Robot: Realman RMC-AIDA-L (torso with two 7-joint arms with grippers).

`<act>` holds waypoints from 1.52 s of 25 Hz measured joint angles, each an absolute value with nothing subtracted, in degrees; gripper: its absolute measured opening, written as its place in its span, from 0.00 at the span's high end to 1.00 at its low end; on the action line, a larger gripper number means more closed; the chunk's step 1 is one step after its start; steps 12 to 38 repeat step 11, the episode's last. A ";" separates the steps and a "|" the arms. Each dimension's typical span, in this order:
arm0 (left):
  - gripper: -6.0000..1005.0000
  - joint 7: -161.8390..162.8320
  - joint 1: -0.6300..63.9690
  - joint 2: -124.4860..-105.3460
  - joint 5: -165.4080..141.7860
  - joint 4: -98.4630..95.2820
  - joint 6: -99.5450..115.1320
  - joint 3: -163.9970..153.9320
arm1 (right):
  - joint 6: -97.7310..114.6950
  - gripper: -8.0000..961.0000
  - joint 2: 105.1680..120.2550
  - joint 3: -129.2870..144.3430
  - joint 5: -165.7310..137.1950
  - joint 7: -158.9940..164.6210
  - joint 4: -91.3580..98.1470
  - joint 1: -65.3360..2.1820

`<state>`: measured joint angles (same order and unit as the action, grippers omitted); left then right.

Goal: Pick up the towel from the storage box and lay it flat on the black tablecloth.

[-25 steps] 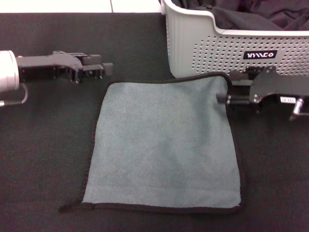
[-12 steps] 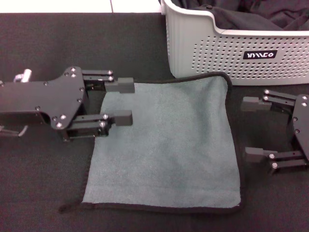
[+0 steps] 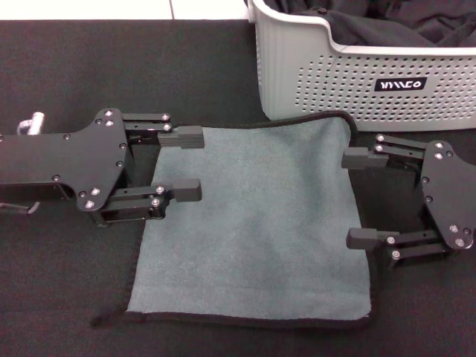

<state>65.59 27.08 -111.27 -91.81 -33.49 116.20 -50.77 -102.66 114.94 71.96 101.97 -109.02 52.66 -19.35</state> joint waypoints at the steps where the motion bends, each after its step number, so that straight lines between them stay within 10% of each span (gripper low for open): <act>1: 0.44 65.55 27.06 -111.21 -91.82 -33.46 116.20 -50.70 | -102.50 0.11 114.95 71.98 101.99 -109.02 52.66 -19.35; 38: 0.44 65.65 27.05 -111.03 -91.80 -33.40 116.27 -50.66 | -101.51 0.11 115.05 71.99 103.28 -109.05 52.56 -19.43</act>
